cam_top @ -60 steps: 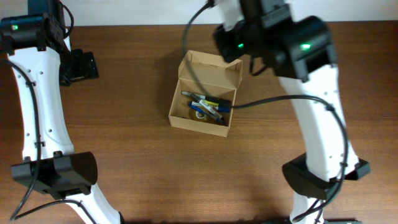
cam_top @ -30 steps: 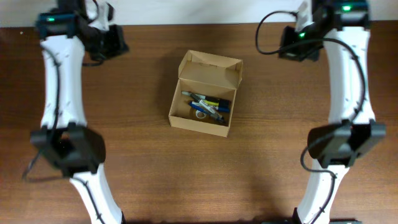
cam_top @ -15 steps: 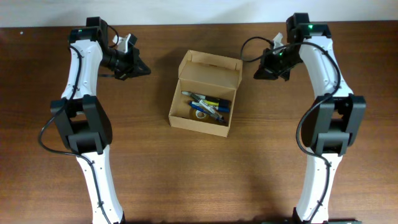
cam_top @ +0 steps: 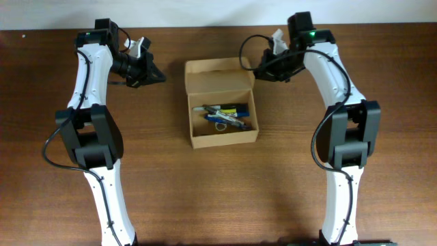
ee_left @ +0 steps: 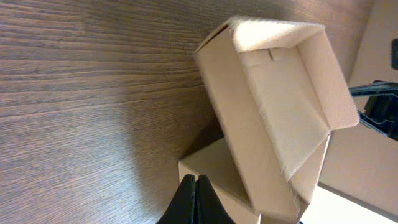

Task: Pack container
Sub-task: 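Bring both grippers to the box's left and right sides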

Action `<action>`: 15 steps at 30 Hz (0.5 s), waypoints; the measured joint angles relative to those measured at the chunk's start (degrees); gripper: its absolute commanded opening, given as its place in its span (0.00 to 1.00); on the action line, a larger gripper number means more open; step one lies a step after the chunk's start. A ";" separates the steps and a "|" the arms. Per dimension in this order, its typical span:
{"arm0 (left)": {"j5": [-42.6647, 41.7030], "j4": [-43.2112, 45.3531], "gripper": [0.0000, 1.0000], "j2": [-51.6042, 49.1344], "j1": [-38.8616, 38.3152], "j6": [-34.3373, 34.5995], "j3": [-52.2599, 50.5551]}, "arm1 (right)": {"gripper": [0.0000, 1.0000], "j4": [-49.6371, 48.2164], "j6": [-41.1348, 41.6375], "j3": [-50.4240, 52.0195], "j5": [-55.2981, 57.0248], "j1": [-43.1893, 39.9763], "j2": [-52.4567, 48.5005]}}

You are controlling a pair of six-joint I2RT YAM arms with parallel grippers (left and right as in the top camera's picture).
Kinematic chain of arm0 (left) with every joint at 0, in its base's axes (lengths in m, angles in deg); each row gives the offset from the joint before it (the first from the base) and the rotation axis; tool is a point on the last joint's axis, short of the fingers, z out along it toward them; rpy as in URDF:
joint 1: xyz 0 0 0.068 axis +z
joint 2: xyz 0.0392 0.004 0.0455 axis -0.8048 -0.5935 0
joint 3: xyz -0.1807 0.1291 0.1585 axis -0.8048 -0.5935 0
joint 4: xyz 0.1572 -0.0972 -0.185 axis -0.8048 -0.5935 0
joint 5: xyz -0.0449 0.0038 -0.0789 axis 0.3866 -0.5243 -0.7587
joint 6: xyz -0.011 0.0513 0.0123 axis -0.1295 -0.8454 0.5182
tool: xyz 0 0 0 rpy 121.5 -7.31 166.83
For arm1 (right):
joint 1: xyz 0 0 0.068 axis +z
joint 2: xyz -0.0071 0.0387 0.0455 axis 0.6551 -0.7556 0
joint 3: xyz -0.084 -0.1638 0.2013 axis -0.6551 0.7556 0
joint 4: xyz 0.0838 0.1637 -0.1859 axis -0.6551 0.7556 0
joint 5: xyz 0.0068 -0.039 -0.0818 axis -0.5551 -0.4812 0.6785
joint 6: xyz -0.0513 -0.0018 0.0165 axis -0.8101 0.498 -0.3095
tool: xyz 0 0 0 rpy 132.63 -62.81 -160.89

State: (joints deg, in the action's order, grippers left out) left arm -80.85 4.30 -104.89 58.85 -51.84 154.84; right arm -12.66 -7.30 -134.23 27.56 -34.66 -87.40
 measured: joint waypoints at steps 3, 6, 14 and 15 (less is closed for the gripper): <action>1.62 -0.94 0.02 0.00 0.00 -0.07 0.00 | 0.04 -0.59 0.07 0.00 -0.31 0.48 0.00; 2.89 -1.95 0.02 -0.04 0.00 -0.22 0.00 | 0.04 -0.57 0.11 0.00 -0.26 -0.11 0.00; 3.91 -4.15 0.02 -2.86 -0.35 0.02 0.00 | 0.04 0.79 0.24 0.00 1.42 -3.17 0.00; 3.96 -4.28 0.02 -3.28 -0.52 0.07 0.00 | 0.04 0.92 0.28 0.00 1.86 -3.41 0.00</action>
State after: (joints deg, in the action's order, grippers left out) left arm -76.89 0.02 -108.17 58.33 -51.78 154.84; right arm -11.75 -7.02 -134.23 29.42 -38.07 -87.40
